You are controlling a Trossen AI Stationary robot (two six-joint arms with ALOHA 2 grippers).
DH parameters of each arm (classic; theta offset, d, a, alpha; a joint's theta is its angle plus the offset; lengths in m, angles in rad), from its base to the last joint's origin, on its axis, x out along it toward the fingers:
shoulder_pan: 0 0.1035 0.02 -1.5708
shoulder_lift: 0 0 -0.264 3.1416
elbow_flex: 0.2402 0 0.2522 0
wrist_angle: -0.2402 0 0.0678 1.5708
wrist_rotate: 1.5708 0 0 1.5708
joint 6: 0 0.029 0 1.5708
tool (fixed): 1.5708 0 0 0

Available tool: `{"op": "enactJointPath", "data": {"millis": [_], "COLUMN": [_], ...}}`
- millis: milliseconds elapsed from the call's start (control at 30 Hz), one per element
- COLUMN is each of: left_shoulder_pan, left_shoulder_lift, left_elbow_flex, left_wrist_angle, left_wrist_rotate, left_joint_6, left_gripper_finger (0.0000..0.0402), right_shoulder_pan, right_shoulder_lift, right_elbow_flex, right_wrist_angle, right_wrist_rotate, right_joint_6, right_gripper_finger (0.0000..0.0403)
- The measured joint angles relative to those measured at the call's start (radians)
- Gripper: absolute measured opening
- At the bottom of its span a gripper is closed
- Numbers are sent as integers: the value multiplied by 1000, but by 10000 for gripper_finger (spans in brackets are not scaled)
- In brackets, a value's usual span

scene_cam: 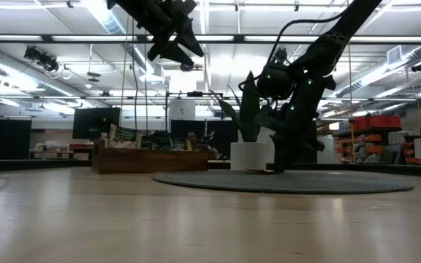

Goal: Pick & Place Tea
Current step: Put the orange tea bag into the right section of the wooden organizer

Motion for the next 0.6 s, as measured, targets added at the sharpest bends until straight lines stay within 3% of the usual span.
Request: {"op": "enactJointPath", "data": {"millis": [367, 600], "left_shoulder_pan": [0, 1], "left_shoulder_lift": [0, 0], "left_elbow_flex": [0, 0], "left_wrist_angle": [-1, -1], "left_wrist_rotate": [5, 178], "left_joint_6": [-3, -27], "left_gripper_finger": [220, 220], "right_shoulder_pan": [1, 16], "right_shoulder_lift": [-163, -248], "right_elbow_flex": [-1, 0], "right_wrist_angle": [-4, 0], "right_wrist_rotate": [-19, -81], "right_joint_6": [-108, -207], "right_gripper_finger": [1, 0]}}
